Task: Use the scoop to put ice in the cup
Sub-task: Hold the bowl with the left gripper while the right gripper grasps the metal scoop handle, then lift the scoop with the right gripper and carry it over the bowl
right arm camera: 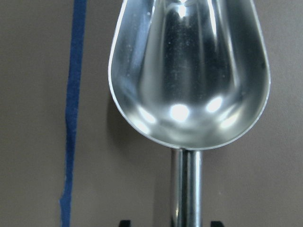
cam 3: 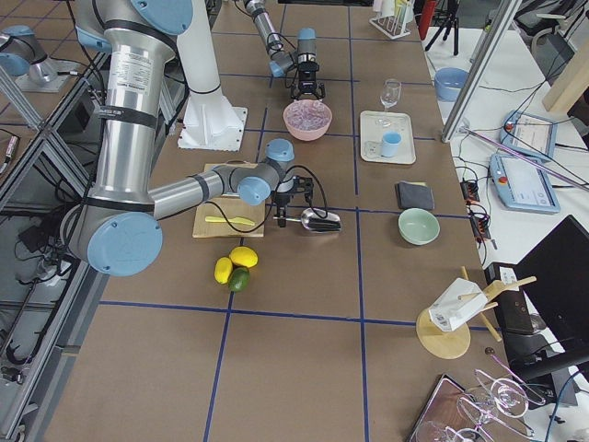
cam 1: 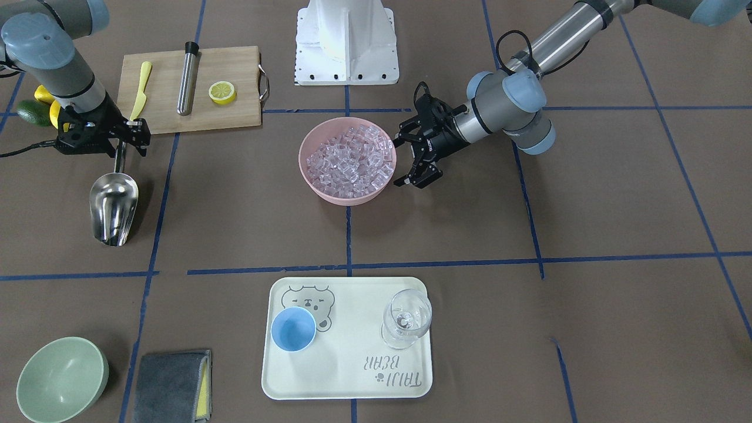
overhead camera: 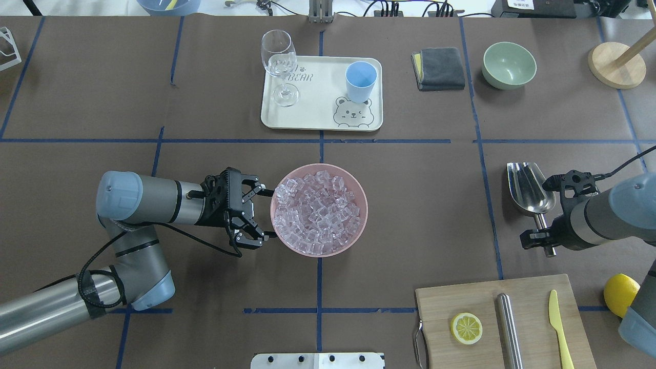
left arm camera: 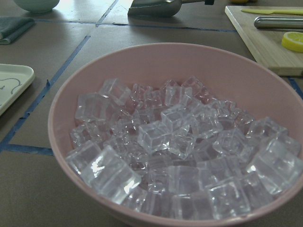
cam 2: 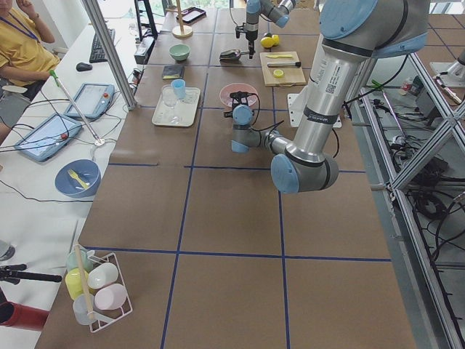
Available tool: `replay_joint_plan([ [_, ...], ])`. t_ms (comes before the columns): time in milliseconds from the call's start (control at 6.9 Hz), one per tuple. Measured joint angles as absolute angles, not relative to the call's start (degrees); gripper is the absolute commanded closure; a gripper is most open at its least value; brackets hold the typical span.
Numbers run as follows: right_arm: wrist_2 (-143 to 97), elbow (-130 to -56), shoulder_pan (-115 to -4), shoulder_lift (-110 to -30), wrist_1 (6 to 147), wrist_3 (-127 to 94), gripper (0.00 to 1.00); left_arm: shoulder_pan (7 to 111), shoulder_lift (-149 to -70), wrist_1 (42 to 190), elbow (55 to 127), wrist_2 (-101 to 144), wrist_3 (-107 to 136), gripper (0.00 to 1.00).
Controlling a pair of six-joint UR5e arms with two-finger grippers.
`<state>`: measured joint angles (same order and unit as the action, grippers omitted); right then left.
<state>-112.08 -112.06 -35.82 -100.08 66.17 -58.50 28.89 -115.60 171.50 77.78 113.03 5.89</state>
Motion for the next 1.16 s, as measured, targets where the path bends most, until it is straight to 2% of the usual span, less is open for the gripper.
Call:
replay_joint_plan([
  [435,-112.2,-113.0,-37.6,-100.1,66.3,-56.9,1.00,28.9,-115.6,171.6,77.8,113.0,5.9,0.01],
  [724,-112.2,-116.3,-39.9,-100.1,66.5,-53.1,1.00,28.9,-115.6,171.6,77.8,113.0,5.9,0.01],
  [1159,-113.0,-118.2,-42.7,-97.9,66.7,-27.8,1.00,28.9,-115.5,171.6,77.8,113.0,5.9,0.01],
])
